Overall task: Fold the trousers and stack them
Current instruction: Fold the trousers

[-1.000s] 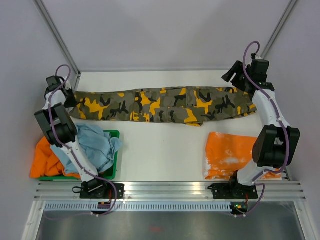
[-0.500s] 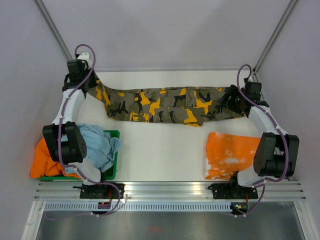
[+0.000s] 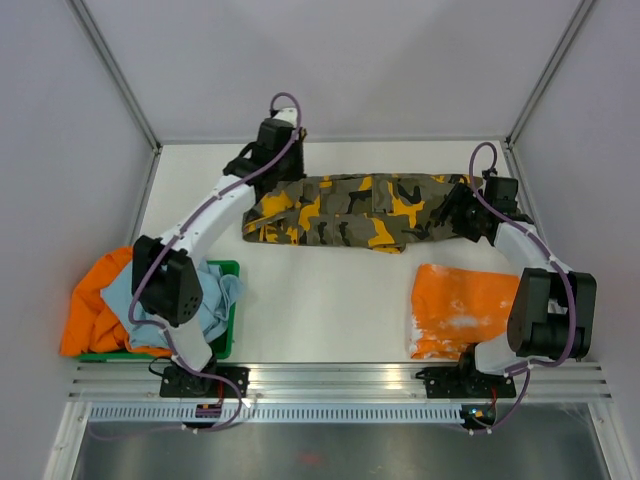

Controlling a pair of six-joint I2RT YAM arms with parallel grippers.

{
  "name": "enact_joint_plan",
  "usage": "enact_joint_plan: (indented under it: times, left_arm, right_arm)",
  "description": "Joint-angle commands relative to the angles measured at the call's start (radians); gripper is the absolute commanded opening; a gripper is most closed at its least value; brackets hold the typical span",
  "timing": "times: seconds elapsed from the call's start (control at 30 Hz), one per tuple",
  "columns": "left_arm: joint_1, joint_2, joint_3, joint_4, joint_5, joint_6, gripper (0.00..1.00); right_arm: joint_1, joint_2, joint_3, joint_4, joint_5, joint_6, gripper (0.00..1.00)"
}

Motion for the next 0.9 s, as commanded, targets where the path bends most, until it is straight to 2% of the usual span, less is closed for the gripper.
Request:
enact_joint_plan:
  times: [0.0, 0.13, 0.33, 0.7, 0.87]
  left_arm:
    - [-0.086, 0.097, 0.107, 0.026, -0.078, -0.09, 0.02]
    - [-0.124, 0.175, 0.13, 0.026, -0.078, -0.15, 0.02]
    - [-0.169, 0.249, 0.162, 0.064, -0.038, -0.211, 0.02]
    - [-0.205, 0.349, 0.221, 0.108, 0.08, -0.322, 0.02]
    - [-0.228, 0.388, 0.27, 0.119, 0.091, -0.348, 0.02]
  right_arm:
    - [0.0, 0.009, 0.046, -0.005, -0.016, 0.029, 0.86]
    - [0.0, 0.009, 0.061, -0.019, -0.092, 0.062, 0.9]
    - [0.0, -0.04, 0.058, -0.08, 0.011, 0.011, 0.94]
    - [0.0, -0.042, 0.053, -0.054, -0.026, 0.017, 0.95]
    - [0.0, -0.06, 0.109, -0.1, 0.083, 0.008, 0.95]
